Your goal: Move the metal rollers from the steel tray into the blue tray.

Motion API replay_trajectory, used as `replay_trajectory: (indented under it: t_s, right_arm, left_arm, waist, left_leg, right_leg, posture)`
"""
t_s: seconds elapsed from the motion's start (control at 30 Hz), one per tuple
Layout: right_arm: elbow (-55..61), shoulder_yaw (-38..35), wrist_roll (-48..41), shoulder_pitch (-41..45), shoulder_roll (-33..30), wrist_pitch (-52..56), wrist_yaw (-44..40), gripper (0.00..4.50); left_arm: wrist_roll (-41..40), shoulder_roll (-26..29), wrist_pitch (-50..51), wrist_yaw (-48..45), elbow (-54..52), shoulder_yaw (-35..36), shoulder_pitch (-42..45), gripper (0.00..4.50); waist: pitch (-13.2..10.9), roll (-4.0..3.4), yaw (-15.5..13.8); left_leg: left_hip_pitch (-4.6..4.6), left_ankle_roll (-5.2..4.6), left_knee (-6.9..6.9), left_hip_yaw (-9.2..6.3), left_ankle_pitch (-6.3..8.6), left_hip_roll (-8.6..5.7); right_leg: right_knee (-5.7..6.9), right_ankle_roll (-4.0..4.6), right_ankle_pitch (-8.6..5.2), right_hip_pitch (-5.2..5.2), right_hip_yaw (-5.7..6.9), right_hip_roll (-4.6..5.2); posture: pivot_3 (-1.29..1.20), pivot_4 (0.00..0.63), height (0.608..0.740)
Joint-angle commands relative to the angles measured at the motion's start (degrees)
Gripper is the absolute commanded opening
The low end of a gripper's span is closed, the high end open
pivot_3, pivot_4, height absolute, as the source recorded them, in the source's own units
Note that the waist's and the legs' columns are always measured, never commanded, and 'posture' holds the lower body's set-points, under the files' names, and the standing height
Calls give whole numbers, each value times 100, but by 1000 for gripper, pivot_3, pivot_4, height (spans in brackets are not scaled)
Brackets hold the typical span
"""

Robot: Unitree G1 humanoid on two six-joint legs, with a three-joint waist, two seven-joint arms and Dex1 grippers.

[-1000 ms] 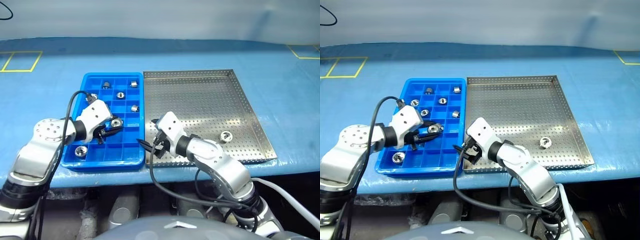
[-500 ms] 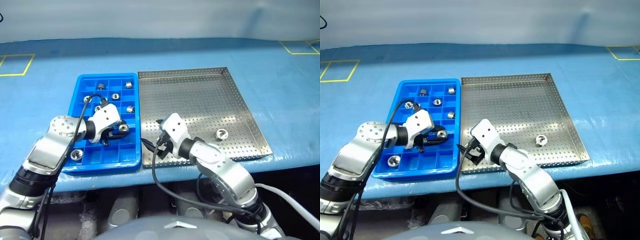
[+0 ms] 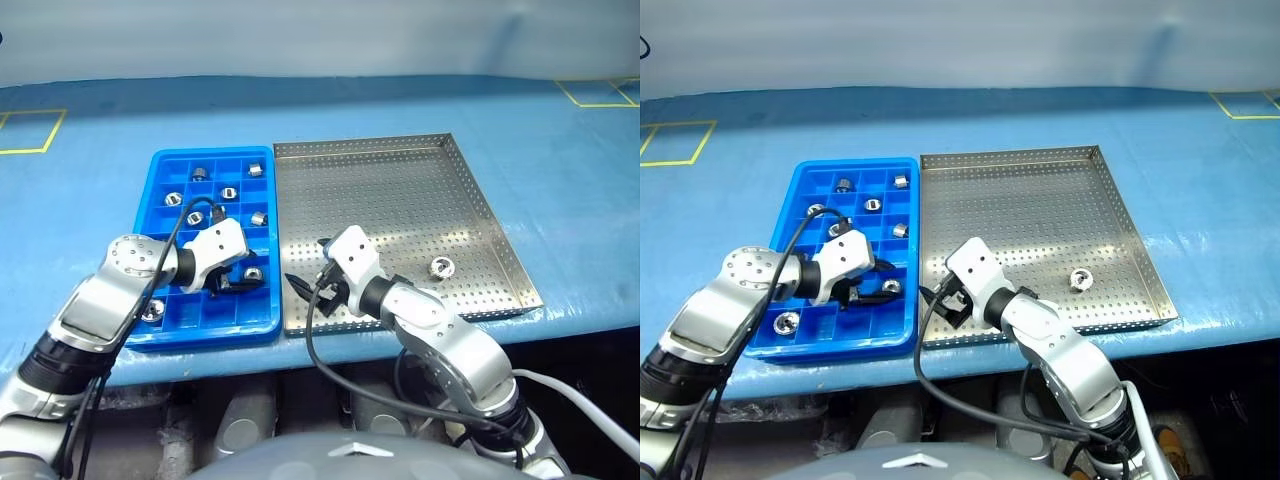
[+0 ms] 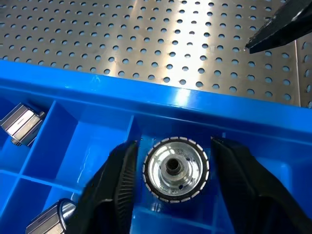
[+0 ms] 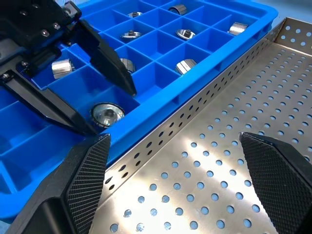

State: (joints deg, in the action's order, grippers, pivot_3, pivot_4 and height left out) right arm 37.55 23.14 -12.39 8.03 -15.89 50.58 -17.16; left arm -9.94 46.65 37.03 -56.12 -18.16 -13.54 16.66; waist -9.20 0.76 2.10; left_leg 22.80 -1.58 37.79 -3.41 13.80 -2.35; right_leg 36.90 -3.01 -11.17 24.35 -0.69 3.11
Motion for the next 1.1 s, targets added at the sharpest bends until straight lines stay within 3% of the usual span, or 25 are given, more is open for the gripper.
replay_trajectory:
  t_s: [0.03, 0.23, 0.37, 0.57, 0.8, 1.1]
  right_arm:
    - [292, -110, -16, 6, 29, -3, 51, 4500]
    - [415, -700, 129, -270, 204, 314, 618, 4500]
    - [538, -1712, 281, -609, 326, 594, 1132, 4500]
    - [720, -2579, 305, -1155, -39, 688, 1079, 4500]
    - [654, -2935, 286, -1610, -260, 603, 960, 4500]
    - [-33, -3205, 298, -1328, 300, 513, 1263, 4500]
  left_arm:
    - [13, -128, -39, 180, -70, 92, 74, 4412]
    - [-304, -916, -267, 810, -187, 692, 68, 4485]
    - [15, -1817, -859, 1889, -261, 877, -71, 4485]
    - [14, -2577, -1651, 2061, -181, 447, -77, 4485]
    - [160, -2673, -2545, 1404, 227, -356, 27, 4485]
    - [136, -2699, -2357, 961, 398, -988, -15, 4485]
  waist:
    - [0, 0, 3]
    - [0, -1, -128]
    - [1, 1, -151]
    - [4, -5, -94]
    - [7, -10, 18]
    - [9, -14, 163]
  left_leg:
    - [0, 0, 0, 0, 0, 0]
    - [11, -7, 6, -4, 1, -7]
    - [13, -18, 19, -4, 4, -16]
    - [12, -17, 7, 14, 2, -11]
    - [7, -20, 12, 28, 0, -3]
    - [3, -31, 18, 41, -1, -4]
  right_leg:
    - [-1, -10, 6, 0, 0, 0]
    - [-5, -19, 12, 0, 3, 10]
    - [-21, -31, 26, -2, 3, 23]
    - [-11, -13, 37, -1, -10, 24]
    - [-8, -16, 9, -5, -16, 7]
    - [-9, -17, 8, -8, -27, 8]
  posture:
    - [-58, 150, 740]
    - [-64, 150, 740]
    - [-71, 150, 740]
    - [-74, 150, 740]
    - [-126, 150, 740]
    - [-166, 150, 740]
